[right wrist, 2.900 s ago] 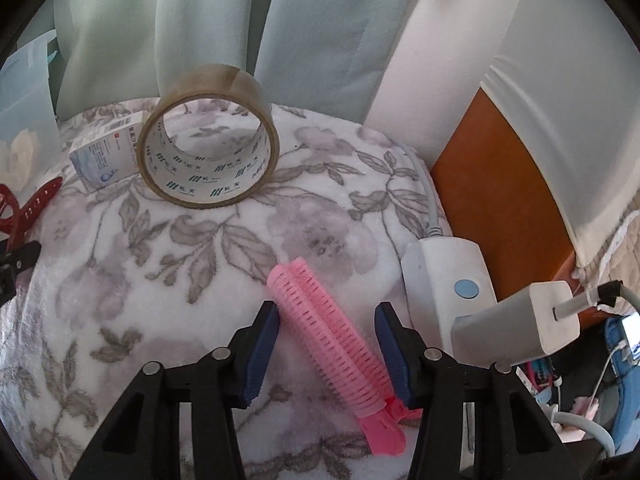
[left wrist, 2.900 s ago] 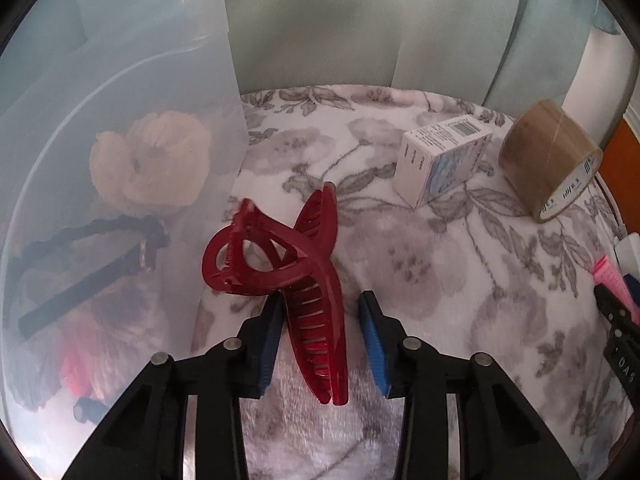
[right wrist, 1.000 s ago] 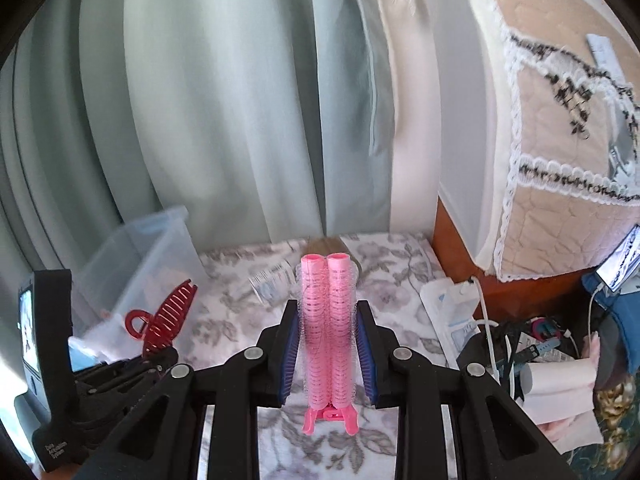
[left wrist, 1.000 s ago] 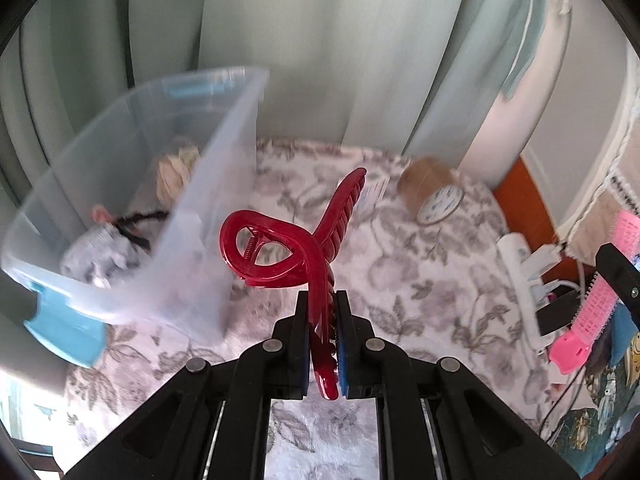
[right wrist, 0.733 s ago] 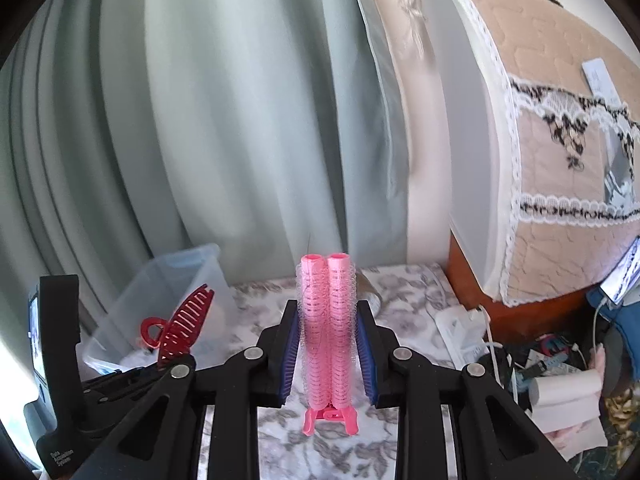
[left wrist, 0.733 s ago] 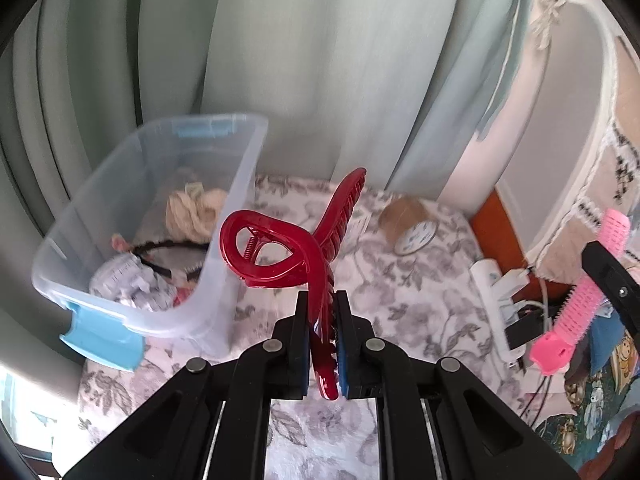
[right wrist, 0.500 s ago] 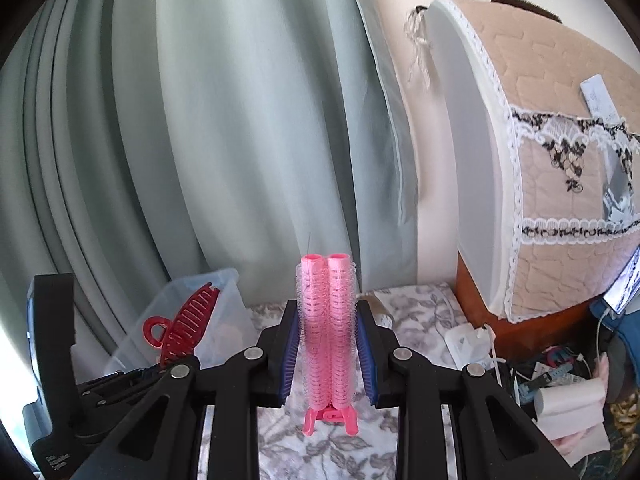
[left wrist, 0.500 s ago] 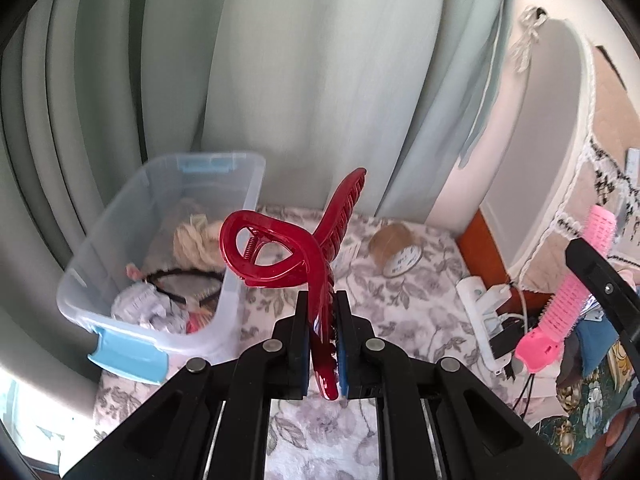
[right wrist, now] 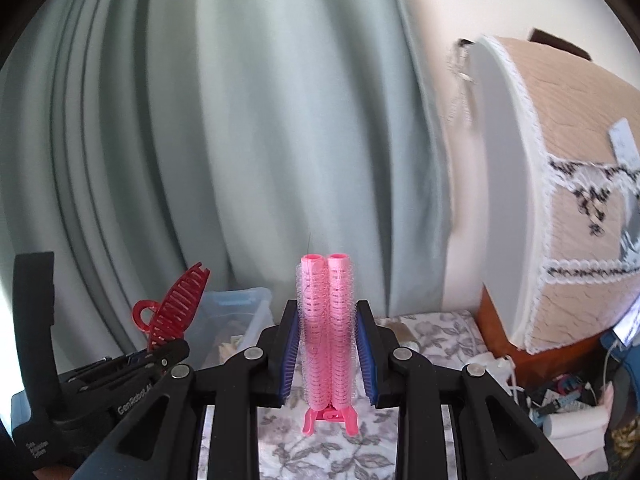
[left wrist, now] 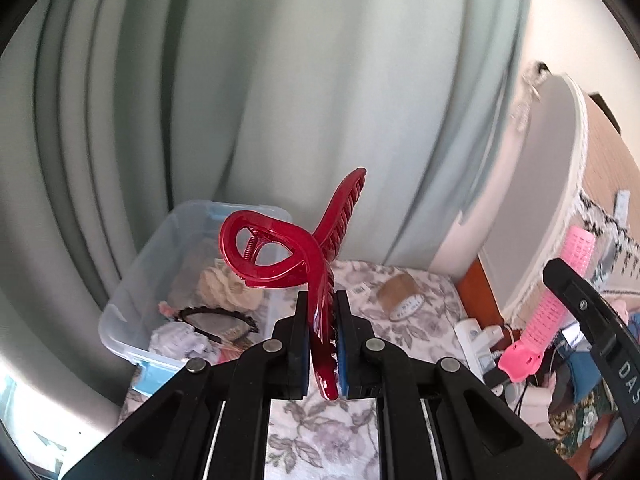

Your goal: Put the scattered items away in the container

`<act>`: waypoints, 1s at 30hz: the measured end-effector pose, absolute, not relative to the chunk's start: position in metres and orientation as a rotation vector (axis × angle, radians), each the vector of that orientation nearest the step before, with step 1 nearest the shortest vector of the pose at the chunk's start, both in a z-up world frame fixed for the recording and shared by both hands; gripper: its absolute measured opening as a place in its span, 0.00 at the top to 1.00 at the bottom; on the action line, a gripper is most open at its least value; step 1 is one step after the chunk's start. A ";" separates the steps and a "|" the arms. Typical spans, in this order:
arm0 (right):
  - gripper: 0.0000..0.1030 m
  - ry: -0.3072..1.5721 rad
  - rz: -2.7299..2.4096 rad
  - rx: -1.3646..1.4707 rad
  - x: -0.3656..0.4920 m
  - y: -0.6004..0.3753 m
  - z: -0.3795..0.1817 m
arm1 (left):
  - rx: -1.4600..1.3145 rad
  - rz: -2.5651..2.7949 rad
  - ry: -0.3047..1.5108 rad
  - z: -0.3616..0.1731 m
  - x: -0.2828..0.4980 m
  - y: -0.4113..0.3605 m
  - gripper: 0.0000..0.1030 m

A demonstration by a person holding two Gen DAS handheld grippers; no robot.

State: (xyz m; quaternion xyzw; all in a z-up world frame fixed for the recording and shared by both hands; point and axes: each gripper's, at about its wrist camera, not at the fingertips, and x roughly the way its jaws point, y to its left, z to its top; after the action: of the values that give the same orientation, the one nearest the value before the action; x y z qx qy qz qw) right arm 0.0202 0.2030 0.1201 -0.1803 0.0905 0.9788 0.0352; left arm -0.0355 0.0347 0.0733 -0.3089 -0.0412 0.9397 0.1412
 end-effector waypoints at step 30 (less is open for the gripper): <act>0.72 0.025 3.205 -0.739 -0.040 0.082 0.114 | -0.959 2.829 -0.417 0.042 -0.068 -0.074 0.90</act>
State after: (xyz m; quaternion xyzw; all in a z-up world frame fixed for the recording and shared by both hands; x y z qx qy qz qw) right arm -0.0399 0.0815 0.1137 -0.2242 0.0075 0.9717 -0.0736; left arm -0.0682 -0.0737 0.0421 -0.3175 -0.1379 0.9361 0.0627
